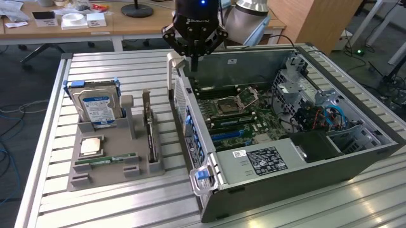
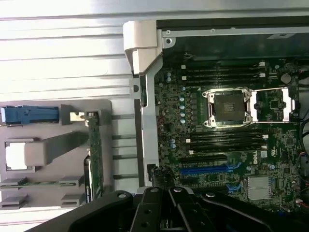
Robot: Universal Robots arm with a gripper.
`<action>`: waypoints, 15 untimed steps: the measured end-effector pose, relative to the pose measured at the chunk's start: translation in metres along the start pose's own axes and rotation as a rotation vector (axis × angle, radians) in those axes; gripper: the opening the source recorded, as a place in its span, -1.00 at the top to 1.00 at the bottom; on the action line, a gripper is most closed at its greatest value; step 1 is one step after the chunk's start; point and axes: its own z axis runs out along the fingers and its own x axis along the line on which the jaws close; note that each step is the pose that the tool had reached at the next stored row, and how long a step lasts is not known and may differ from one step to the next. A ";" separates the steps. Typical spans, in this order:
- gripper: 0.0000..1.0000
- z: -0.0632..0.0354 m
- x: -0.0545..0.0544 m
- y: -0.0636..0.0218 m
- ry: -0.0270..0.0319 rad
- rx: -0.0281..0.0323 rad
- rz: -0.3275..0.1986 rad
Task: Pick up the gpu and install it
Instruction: 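Reach for the gpu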
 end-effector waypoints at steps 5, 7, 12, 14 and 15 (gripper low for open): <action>0.79 -0.0003 0.018 -0.0014 -0.0004 -0.0001 0.000; 0.79 -0.0005 0.026 -0.0019 -0.0006 -0.0001 0.001; 0.79 -0.0007 0.039 -0.0029 -0.0007 -0.0001 0.001; 0.79 -0.0009 0.044 -0.0033 -0.0007 0.0000 0.002; 0.79 -0.0009 0.047 -0.0035 -0.0008 -0.0001 0.002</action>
